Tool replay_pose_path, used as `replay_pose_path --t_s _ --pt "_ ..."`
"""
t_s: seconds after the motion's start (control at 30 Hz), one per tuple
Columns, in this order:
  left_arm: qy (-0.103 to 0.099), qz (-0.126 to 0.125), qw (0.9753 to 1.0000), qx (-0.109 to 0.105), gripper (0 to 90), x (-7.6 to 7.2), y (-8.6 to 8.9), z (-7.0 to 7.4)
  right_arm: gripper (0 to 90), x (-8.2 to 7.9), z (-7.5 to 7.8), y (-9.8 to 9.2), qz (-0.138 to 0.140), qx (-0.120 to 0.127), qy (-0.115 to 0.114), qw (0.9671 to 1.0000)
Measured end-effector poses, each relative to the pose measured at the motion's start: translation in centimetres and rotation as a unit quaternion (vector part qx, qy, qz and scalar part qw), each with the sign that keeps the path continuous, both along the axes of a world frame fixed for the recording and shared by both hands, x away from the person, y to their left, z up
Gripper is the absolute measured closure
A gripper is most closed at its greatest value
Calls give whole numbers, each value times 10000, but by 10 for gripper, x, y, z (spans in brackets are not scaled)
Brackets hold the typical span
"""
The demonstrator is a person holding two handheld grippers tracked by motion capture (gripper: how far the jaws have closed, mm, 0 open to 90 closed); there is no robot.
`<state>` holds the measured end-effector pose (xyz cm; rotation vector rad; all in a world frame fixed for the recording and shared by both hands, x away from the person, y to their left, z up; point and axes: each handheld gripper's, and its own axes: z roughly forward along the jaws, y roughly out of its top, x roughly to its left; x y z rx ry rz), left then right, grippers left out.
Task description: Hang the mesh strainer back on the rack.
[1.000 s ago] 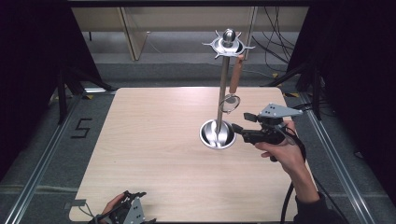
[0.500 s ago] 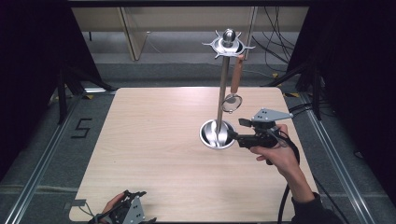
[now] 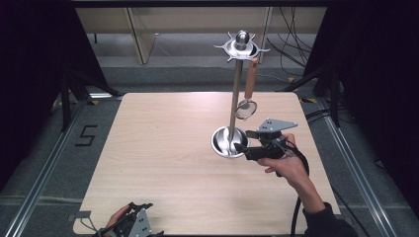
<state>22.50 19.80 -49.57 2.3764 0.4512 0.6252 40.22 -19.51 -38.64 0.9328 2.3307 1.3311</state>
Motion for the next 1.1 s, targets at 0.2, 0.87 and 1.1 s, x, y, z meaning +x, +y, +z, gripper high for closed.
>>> replay_pose_path --t_s 0.2,0.87,1.1 --pt "-8 -3 10000 9 158 -1 0 0 361 1 -4 5 38 -50 34 10000" --pt "-22 -96 9999 26 158 2 -3 0 356 -8 -18 4 94 -261 93 9996" --pt "-37 -99 9999 24 157 2 -3 0 354 -13 -31 9 166 -362 280 9988"
